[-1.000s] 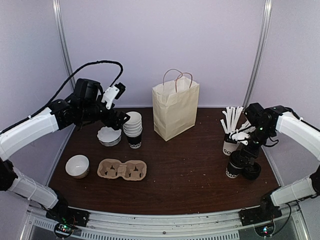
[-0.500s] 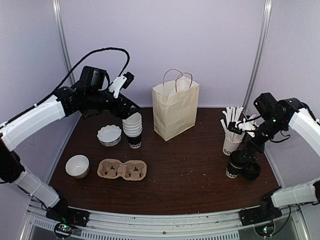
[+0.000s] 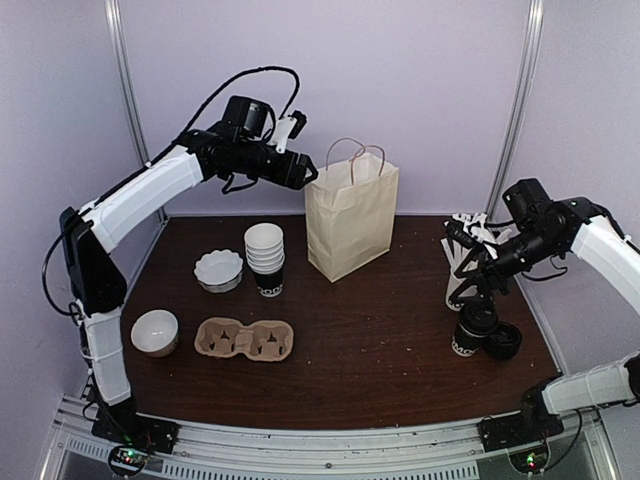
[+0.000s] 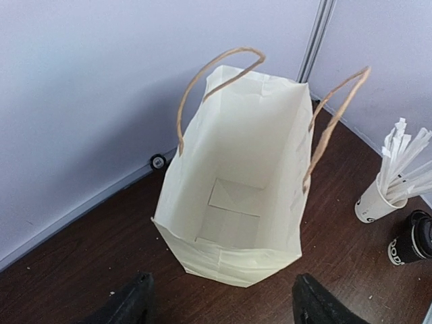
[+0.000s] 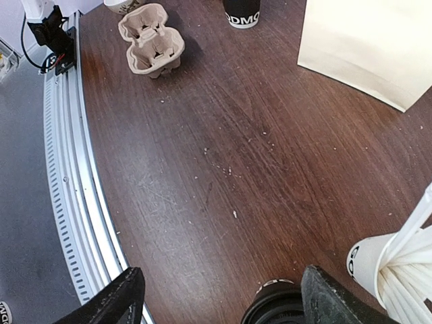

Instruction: Pack the takeout coffee

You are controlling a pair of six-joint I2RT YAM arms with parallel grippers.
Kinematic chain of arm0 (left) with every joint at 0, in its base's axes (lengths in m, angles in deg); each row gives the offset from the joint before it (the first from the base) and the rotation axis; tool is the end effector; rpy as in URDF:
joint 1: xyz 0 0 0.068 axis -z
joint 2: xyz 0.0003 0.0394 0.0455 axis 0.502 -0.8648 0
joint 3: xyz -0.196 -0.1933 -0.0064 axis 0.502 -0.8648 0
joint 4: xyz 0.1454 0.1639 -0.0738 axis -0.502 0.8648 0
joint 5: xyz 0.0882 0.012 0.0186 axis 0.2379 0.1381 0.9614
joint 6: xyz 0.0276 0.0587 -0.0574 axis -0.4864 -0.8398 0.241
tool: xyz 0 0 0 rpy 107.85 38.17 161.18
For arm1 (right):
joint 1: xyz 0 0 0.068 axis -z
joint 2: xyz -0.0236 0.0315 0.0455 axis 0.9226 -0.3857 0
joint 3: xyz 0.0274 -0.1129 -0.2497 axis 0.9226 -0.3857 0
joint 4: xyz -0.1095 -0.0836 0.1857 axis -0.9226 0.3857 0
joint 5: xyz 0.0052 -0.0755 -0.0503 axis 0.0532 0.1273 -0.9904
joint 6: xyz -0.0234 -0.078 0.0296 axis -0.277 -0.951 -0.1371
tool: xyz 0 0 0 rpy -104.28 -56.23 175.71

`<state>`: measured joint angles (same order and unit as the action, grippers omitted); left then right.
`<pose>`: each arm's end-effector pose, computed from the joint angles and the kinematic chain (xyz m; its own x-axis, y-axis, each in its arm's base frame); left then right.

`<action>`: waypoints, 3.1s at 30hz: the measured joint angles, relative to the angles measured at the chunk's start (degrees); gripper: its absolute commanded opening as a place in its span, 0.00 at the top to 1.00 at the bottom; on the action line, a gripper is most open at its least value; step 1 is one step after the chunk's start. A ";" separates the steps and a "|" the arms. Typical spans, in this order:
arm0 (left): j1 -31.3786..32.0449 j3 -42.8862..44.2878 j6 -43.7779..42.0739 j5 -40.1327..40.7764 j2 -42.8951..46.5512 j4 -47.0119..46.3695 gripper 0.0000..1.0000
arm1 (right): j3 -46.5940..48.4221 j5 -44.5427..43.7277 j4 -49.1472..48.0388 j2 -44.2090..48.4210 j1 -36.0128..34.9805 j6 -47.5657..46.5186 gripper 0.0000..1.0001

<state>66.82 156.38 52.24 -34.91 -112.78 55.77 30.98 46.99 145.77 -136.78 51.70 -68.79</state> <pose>0.3571 -0.2761 0.3810 -0.4849 0.1535 -0.8610 0.5962 0.7783 -0.1970 0.1667 0.0983 0.3055 -0.4029 -0.5841 -0.7046 -0.9029 0.3795 0.2018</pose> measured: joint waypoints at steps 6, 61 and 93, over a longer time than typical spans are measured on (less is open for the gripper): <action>-0.07 10.27 1.84 1.88 -10.25 3.21 0.29 | -5.20 3.67 -4.31 -0.48 -0.02 1.20 0.16; -0.83 6.10 14.34 -12.94 -6.27 -3.15 0.32 | -10.71 3.02 -9.57 0.61 -0.02 2.40 0.12; 3.15 16.81 3.67 -17.33 -21.68 -11.98 0.91 | -10.80 1.57 -9.60 -0.11 -0.02 2.38 0.11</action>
<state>69.97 173.18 55.92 -52.24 -134.46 43.80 20.19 48.56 136.17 -136.89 51.67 -66.41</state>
